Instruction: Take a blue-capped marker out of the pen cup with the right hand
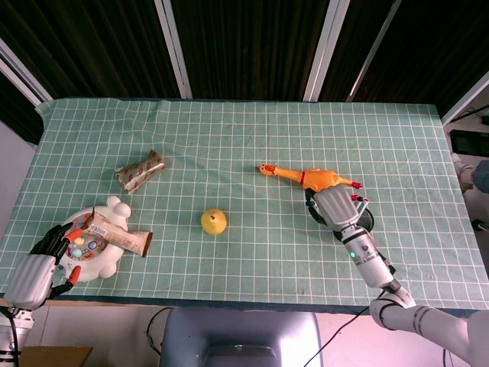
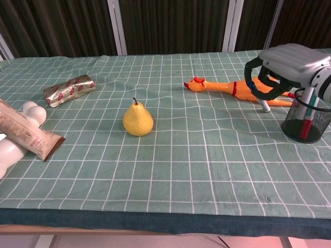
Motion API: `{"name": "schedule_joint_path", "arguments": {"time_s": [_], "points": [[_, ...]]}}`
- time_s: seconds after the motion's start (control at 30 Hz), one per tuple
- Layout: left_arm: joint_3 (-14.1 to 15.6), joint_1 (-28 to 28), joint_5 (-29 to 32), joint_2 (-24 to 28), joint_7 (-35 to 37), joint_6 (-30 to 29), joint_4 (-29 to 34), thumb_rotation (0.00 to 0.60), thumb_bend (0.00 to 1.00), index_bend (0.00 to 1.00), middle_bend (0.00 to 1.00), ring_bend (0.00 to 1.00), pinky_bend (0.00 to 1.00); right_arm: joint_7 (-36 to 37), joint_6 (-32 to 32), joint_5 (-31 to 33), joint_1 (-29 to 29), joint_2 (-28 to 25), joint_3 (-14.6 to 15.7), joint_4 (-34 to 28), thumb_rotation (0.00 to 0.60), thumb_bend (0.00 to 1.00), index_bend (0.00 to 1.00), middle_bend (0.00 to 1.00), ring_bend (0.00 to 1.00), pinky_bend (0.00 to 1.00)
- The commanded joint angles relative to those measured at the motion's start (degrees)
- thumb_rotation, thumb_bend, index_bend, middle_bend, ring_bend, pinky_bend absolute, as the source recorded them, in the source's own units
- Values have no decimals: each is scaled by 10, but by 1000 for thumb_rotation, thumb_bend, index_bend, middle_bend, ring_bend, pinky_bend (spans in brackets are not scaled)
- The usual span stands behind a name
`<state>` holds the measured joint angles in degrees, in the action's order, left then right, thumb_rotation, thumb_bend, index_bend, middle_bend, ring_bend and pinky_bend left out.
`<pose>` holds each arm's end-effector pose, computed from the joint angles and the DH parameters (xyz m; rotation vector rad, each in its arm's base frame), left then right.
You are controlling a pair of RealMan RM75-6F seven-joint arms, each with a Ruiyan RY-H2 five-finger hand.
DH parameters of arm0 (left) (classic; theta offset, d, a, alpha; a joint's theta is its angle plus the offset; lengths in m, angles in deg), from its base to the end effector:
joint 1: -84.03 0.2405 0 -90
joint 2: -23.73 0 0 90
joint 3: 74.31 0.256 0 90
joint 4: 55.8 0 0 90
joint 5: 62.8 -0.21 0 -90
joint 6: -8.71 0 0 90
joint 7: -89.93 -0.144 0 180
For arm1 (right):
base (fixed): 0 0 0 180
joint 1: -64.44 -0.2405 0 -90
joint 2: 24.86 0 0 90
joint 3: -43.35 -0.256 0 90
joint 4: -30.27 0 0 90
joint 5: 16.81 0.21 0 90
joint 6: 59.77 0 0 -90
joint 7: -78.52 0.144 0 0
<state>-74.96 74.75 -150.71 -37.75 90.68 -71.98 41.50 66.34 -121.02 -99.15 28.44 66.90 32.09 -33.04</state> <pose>-0.2860 0.1933 0.1486 -1.5119 -0.9654 -0.9453 -0.2154 -0.3666 0.0156 1.7748 -0.6023 0.8901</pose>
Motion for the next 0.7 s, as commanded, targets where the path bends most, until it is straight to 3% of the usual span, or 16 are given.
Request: {"name": "schedule_joint_path", "arguments": {"time_s": [0.03,0.07,0.17,0.23,0.33,0.43,0.53,0.7], "points": [[-1,0,2,1,2,0,0,600,428,166,44,0,224,6,30,9,-20,41,15,60,600,869,807,1000,1000,1000],[-1,0,3,1,3,0,0,600,428,166,44,0,224,9,33,10,-20,46,17,70,600,858,794,1000,1000,1000],[-1,0,2,1,4,-1,-1,600,428,166,44,0,224,15,42,17,-19,50,21,82,600,645,690,1000,1000,1000],[-1,0,1,1,4,0,-1,600,427,166,44,0,224,22,43,21,-16,47,22,80,600,438,552,1000,1000,1000],[0,-1,1,1,1,3,-1,600,428,166,45,0,224,40,32,26,-6,28,20,56,600,312,361,1000,1000,1000],[0,-2,1,0,-1,5,-1,600,428,166,45,0,224,69,-5,22,14,-12,15,-3,600,229,175,1000,1000,982],[0,-4,3,0,-4,9,-2,600,428,166,48,0,225,89,-59,7,47,-74,17,-89,600,195,113,938,964,927],[-1,-6,7,-3,-10,13,-2,600,428,166,52,0,225,91,-175,-13,135,-193,35,-252,600,182,132,665,652,756]]}}
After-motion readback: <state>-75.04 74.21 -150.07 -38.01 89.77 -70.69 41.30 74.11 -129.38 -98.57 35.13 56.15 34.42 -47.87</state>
